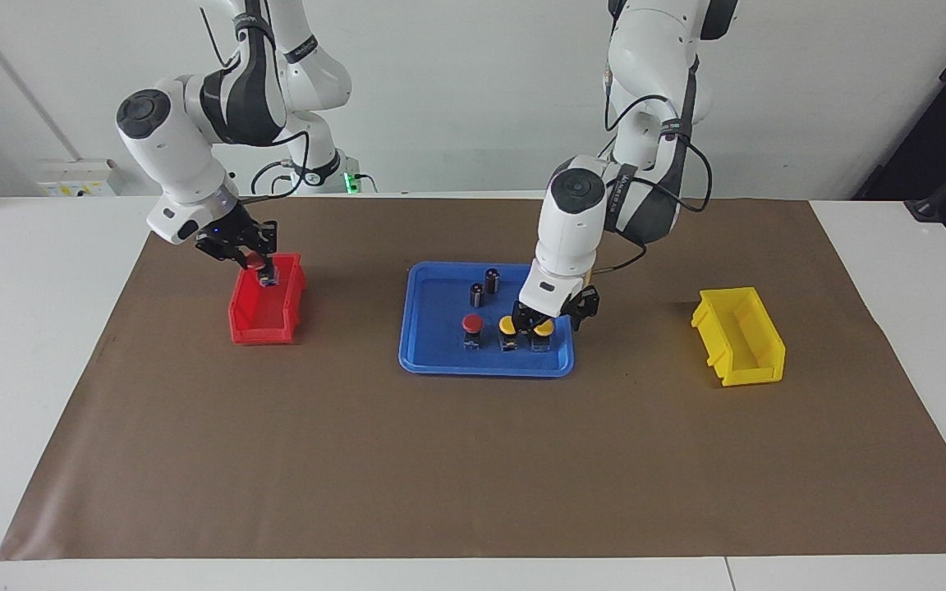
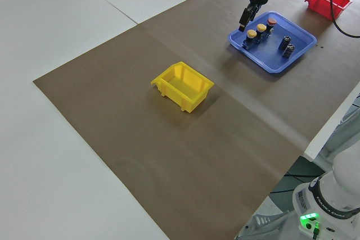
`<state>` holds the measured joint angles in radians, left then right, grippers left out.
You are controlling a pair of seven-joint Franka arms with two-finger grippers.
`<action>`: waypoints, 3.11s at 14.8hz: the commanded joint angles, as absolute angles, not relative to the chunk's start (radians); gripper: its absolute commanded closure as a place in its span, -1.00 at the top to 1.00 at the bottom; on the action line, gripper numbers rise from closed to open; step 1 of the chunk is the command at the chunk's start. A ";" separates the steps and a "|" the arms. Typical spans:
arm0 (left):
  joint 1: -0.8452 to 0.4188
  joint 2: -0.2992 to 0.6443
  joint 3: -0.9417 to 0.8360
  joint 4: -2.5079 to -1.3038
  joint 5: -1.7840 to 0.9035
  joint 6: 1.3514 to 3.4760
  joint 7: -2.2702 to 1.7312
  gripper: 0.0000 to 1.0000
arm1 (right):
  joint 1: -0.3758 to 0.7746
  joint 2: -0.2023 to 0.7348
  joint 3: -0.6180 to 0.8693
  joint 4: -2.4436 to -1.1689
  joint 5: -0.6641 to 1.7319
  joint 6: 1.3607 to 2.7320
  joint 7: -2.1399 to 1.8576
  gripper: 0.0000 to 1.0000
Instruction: Sort red and yellow buttons by color
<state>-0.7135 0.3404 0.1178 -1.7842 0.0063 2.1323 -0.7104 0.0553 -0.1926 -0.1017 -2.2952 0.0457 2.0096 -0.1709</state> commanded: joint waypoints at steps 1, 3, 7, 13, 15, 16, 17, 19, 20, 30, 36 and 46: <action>-0.733 0.342 0.129 -1.809 -0.008 2.152 -0.724 0.76 | 0.046 -0.196 -0.100 -2.364 0.041 2.086 -0.176 -0.55; -0.732 0.339 0.129 -1.812 -0.009 2.145 -0.721 0.63 | 0.040 -0.172 -0.100 -2.394 0.034 2.141 -0.175 -0.55; -0.730 0.334 0.129 -1.819 -0.034 2.126 -0.719 0.49 | 0.038 -0.169 -0.100 -2.431 0.008 2.171 -0.140 -0.55; -0.732 0.321 0.129 -1.810 -0.060 2.077 -0.718 0.43 | 0.011 -0.169 -0.100 -2.471 -0.041 2.211 -0.123 -0.55; -0.729 0.313 0.129 -1.810 -0.060 2.069 -0.718 0.41 | 0.011 -0.170 -0.098 -2.483 -0.041 2.221 -0.118 -0.55; -0.726 0.308 0.129 -1.810 -0.060 2.069 -0.716 0.39 | 0.011 -0.172 -0.098 -2.487 -0.041 2.224 -0.114 -0.54; -0.723 0.308 0.129 -1.810 -0.060 2.068 -0.718 0.37 | 0.011 -0.173 -0.098 -2.493 -0.041 2.226 -0.107 -0.54; -0.721 0.308 0.130 -1.812 -0.060 2.069 -0.716 0.30 | 0.020 -0.173 -0.097 -2.494 -0.041 2.233 -0.092 -0.54; -0.721 0.308 0.130 -1.813 -0.060 2.069 -0.716 0.24 | 0.021 -0.173 -0.097 -2.494 -0.041 2.235 -0.089 -0.54; -0.721 0.304 0.129 -1.825 -0.061 2.082 -0.721 0.05 | 0.035 -0.173 -0.095 -2.494 -0.041 2.235 -0.091 -0.04; -0.721 0.299 0.129 -1.818 -0.061 2.063 -0.721 -0.93 | 0.037 -0.141 -0.089 -2.370 -0.041 2.122 -0.094 0.08; -0.430 0.052 0.147 -1.683 -0.048 1.609 -0.364 -0.97 | 0.037 -0.028 0.023 -1.933 0.041 1.847 -0.029 0.29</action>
